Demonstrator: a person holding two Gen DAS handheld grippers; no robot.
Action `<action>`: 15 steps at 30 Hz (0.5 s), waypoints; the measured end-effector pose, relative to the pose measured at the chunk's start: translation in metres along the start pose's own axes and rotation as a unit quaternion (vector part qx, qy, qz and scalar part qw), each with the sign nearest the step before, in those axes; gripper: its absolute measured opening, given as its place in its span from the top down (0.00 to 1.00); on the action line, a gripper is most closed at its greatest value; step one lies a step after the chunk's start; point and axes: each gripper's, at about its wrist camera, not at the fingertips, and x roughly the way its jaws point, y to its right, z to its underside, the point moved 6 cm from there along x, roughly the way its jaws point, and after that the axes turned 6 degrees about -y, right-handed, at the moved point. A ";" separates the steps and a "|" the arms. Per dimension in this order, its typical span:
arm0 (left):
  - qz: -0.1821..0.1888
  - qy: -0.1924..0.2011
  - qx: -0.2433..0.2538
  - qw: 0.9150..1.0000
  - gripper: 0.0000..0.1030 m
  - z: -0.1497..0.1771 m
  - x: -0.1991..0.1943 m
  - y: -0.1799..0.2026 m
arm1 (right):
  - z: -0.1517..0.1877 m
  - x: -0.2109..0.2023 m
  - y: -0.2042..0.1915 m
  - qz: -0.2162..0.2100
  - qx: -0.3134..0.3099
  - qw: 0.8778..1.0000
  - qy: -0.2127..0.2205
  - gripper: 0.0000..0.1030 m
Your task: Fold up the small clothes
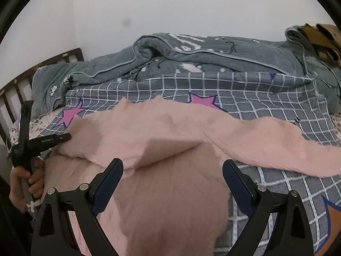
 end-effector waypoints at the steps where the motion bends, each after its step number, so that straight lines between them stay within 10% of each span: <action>1: -0.001 0.000 0.001 1.000 0.75 0.000 -0.001 0.000 | -0.004 0.004 -0.003 -0.001 -0.002 1.000 -0.005 0.10; 7: -0.006 0.001 -0.001 1.000 0.69 -0.001 -0.002 -0.002 | -0.031 0.048 -0.025 0.044 -0.040 0.996 -0.060 0.40; 12: -0.009 -0.004 -0.004 1.000 0.69 -0.004 0.002 -0.001 | -0.025 0.091 -0.024 0.084 -0.047 0.990 -0.101 0.45; 15: -0.011 -0.004 -0.007 1.000 0.69 -0.004 0.004 0.000 | -0.018 0.095 -0.015 0.099 -0.038 0.989 -0.104 0.82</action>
